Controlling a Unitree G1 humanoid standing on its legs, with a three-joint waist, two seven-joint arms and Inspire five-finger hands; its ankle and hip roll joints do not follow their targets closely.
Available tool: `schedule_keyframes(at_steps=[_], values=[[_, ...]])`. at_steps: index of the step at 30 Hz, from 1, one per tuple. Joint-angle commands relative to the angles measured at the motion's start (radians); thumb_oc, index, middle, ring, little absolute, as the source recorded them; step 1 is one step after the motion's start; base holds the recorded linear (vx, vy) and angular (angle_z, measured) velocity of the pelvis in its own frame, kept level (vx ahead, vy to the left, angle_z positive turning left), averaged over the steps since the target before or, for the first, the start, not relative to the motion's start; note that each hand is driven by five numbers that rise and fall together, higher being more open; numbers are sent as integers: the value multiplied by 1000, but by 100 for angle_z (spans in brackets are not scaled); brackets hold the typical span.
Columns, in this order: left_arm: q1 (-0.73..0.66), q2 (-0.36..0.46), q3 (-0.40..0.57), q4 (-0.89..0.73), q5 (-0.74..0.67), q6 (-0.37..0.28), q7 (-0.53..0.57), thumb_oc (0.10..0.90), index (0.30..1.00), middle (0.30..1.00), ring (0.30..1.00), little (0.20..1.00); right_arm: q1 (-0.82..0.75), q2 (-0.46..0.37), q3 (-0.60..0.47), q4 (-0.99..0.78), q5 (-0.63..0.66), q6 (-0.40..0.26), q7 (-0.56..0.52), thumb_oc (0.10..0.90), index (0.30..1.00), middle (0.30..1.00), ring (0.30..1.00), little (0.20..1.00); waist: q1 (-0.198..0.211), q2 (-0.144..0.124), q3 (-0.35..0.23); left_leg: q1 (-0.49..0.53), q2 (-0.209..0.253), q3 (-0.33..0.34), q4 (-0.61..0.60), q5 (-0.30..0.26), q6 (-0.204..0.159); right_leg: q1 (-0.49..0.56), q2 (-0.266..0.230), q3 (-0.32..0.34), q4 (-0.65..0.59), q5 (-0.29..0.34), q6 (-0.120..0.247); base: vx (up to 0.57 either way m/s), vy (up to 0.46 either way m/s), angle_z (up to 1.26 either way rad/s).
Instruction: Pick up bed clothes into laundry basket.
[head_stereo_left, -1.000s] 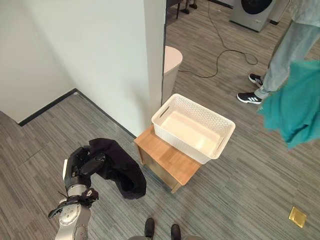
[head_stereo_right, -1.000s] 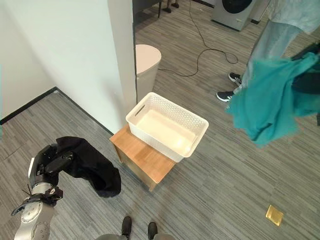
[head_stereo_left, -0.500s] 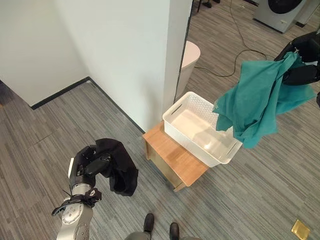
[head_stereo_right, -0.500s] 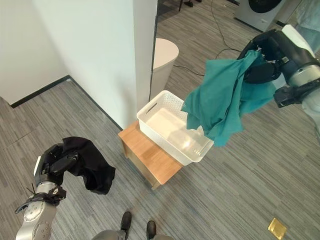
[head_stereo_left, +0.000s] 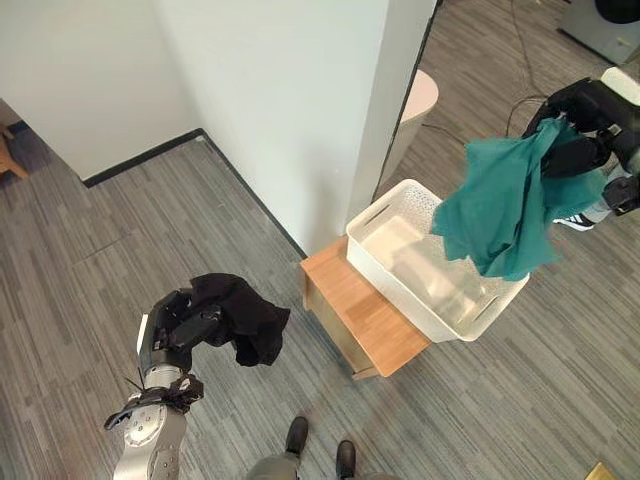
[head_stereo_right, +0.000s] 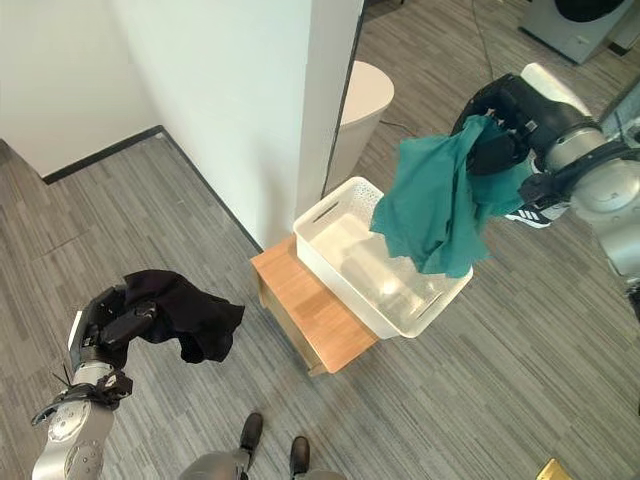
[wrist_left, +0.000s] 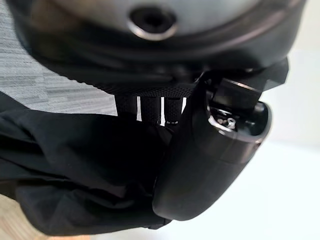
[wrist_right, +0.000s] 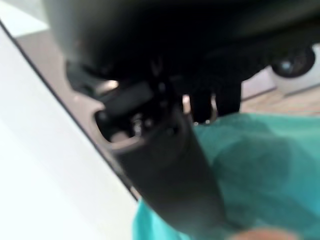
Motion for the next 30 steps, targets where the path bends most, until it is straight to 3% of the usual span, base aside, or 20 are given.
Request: schedule_keyframes(at_steps=[1,6,14,15,18,24,30], values=[[-34,72,22,-159,-5,-129,1,400,300,300,300,300,-201,-13,-9,-36,-31,-21,-21,400,300,300,300,300,15,-11,-62,-23,9,37,-10,-9,-65,-85,-59,52,107,-52,89,1,-6,9],[-34,74,19,-163,0,-123,0,400,300,300,300,300,-174,-2,-1,-38,-52,-2,5,400,300,300,300,300,16,-7,-53,-24,7,32,-9,-9,-65,-83,-60,46,110,-56,87,-3,1,13],[-37,90,16,-206,3,-116,-1,400,300,300,300,300,-21,129,-52,121,-106,51,37,400,300,300,300,300,47,10,-24,-58,0,12,-5,2,-62,-112,-62,31,114,-55,84,-29,-17,9],[-39,93,18,-207,1,-114,-1,400,300,300,300,300,-8,154,-49,179,-114,68,36,800,900,900,900,900,52,12,-25,-61,-1,10,-6,2,-63,-113,-62,29,111,-53,83,-5,-4,14],[-36,106,37,-210,1,-108,-2,400,300,300,300,300,-53,149,26,195,-148,101,88,800,900,900,900,900,59,17,-24,-72,-2,5,-5,5,-67,-114,-64,27,101,-49,84,3,2,9],[-26,99,52,-195,-8,-109,0,400,300,300,300,300,-75,117,54,176,-156,101,110,800,900,900,900,900,55,17,-31,-73,-5,7,-8,3,-68,-104,-67,28,82,-45,87,13,2,3],[-52,90,57,-183,-4,-115,7,400,300,300,300,300,-16,-23,-46,-150,-14,64,133,800,900,900,900,900,23,7,-33,-59,-2,20,-10,-2,-70,-88,-70,31,74,-50,90,4,1,1]])
